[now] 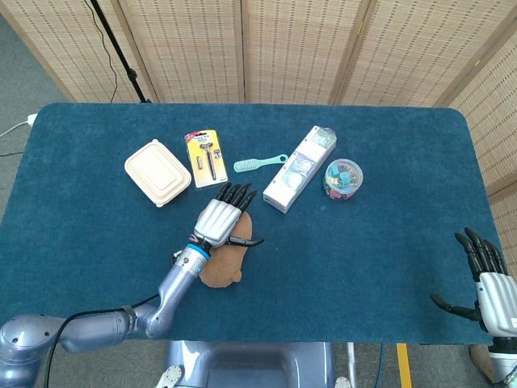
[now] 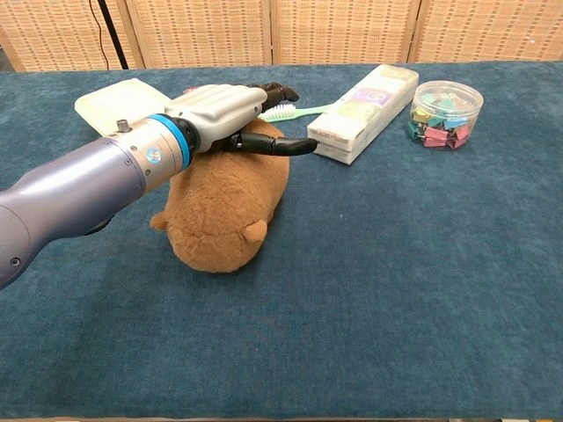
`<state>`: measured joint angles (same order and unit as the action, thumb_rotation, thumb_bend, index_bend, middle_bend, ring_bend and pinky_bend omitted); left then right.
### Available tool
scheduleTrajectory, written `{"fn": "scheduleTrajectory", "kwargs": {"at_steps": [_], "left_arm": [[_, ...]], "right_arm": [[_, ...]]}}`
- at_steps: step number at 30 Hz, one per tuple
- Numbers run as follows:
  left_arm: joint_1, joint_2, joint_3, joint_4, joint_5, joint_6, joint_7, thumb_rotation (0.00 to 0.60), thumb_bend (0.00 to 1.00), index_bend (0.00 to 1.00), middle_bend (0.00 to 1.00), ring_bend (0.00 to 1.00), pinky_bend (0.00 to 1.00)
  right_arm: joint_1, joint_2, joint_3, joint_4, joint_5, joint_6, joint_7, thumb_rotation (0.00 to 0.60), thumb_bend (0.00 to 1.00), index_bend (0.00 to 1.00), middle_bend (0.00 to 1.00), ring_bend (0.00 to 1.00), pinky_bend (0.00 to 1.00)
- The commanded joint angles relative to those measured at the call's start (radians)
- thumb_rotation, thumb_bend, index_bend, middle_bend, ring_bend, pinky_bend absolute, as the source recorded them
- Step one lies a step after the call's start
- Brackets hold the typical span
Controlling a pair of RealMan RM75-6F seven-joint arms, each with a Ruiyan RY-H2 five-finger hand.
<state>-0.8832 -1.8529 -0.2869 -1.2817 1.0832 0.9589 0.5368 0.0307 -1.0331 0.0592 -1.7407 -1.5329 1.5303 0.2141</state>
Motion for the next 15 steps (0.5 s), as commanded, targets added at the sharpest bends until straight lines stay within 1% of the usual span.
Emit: {"fn": "scheduleTrajectory", "kwargs": {"at_steps": [1, 3, 8, 15], "left_arm": [[-0.005, -0.009, 0.003, 0.015, -0.004, -0.002, -0.007, 0.009, 0.00, 0.00, 0.00, 0.00, 0.00], [-0.008, -0.018, 0.006, 0.034, -0.005, -0.006, -0.014, 0.010, 0.00, 0.00, 0.00, 0.00, 0.00], [-0.012, -0.043, 0.018, 0.095, 0.035, 0.009, -0.070, 0.007, 0.00, 0.00, 0.00, 0.00, 0.00], [-0.019, -0.071, 0.028, 0.150, 0.063, 0.003, -0.126, 0.007, 0.00, 0.00, 0.00, 0.00, 0.00]], "right_arm": [[0.001, 0.000, 0.000, 0.002, 0.001, -0.002, 0.003, 0.600, 0.00, 0.00, 0.00, 0.00, 0.00], [0.002, 0.001, 0.000, 0.002, 0.002, -0.005, 0.005, 0.600, 0.00, 0.00, 0.00, 0.00, 0.00], [0.000, 0.005, 0.002, 0.000, 0.004, -0.002, 0.014, 0.600, 0.00, 0.00, 0.00, 0.00, 0.00], [-0.003, 0.011, 0.000, -0.002, -0.004, 0.004, 0.024, 0.600, 0.00, 0.00, 0.00, 0.00, 0.00]]}}
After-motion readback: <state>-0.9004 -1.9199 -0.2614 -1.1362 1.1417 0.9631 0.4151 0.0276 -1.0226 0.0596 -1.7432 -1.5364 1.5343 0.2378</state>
